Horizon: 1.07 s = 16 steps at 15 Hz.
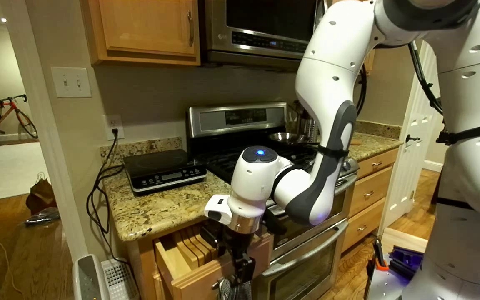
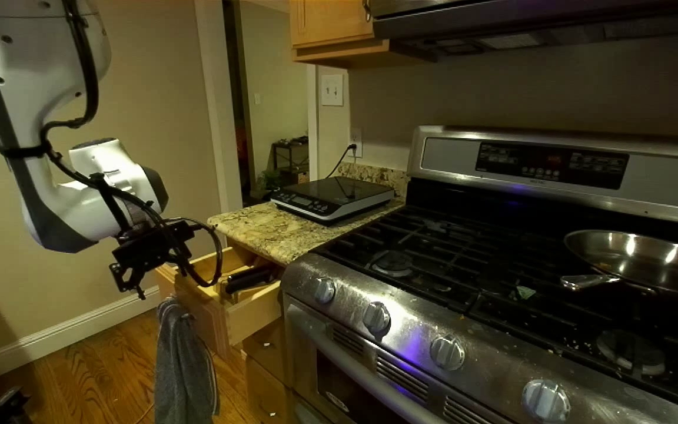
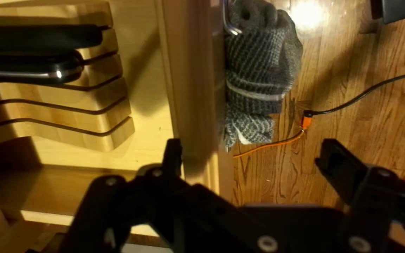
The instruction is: Open the left kitchen drawer fully
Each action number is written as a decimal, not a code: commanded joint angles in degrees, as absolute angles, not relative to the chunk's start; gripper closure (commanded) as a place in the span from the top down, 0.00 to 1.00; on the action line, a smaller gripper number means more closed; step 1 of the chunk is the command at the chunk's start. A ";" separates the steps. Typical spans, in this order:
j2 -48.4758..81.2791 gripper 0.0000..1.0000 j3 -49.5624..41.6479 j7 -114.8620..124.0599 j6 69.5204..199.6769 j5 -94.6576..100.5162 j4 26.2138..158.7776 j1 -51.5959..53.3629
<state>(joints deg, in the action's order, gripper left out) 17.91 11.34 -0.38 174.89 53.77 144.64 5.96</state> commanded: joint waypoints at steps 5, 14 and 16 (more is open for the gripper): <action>12.58 1.00 31.11 -15.77 174.13 34.61 150.95 -11.17; 7.05 1.00 53.58 -40.24 152.10 9.76 142.58 -31.57; 4.29 1.00 55.06 -43.28 147.83 5.10 140.81 -33.64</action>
